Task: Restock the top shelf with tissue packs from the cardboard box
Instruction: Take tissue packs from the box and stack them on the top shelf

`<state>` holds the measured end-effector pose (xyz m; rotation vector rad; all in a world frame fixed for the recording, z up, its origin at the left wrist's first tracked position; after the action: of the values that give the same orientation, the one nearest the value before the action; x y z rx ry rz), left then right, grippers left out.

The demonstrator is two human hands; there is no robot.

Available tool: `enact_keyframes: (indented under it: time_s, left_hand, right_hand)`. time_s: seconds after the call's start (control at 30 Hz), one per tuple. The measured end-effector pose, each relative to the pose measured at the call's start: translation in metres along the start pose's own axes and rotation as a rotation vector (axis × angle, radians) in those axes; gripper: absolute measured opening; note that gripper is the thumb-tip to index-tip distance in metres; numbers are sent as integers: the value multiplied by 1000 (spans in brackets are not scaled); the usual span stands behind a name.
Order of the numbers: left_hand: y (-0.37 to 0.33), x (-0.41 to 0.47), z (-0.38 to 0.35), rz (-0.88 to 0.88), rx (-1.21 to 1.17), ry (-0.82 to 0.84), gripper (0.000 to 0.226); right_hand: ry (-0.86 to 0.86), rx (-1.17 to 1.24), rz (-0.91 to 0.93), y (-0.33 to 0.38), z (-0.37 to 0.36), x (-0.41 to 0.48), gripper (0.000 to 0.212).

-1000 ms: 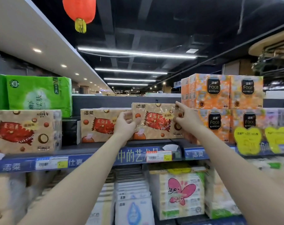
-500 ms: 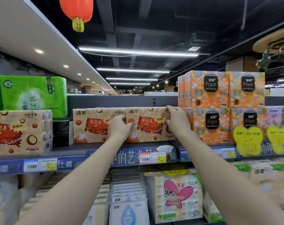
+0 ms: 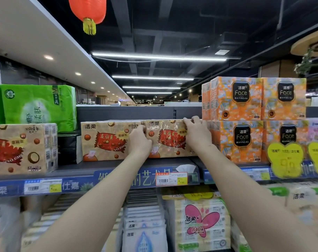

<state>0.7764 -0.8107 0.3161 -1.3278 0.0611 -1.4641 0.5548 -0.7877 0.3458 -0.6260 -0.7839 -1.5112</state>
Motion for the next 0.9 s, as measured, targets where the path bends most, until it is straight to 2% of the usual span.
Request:
enact_keyframes:
  time_s: [0.17, 0.4, 0.53, 0.67, 0.9]
  left_hand:
    - [-8, -7, -3, -3, 119, -24, 39]
    - [-15, -15, 2, 2, 271, -13, 41]
    - [-17, -27, 13, -9, 289, -13, 43]
    - [-26, -49, 27, -117, 325, 11, 45]
    - [-66, -115, 57, -373, 450, 121, 49]
  right_hand:
    - [-4, -57, 26, 0, -3, 0, 74]
    - [-51, -124, 74, 2, -2, -2, 54]
    - [-38, -29, 43, -5, 0, -10, 55]
    - [-8, 41, 70, -6, 17, -31, 61]
    - [137, 93, 62, 4, 70, -98, 50]
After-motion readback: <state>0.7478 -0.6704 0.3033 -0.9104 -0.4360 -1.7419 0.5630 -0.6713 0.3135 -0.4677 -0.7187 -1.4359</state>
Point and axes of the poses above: each hand's wrist, its own x-axis towards the middle knuckle, its own z-axis out of the back of the hand, y = z × x, the point moved 7 cm from there along x, towards the middle knuckle, and after that the axes turned 5 degrees about -y, right-handed, at the moved point
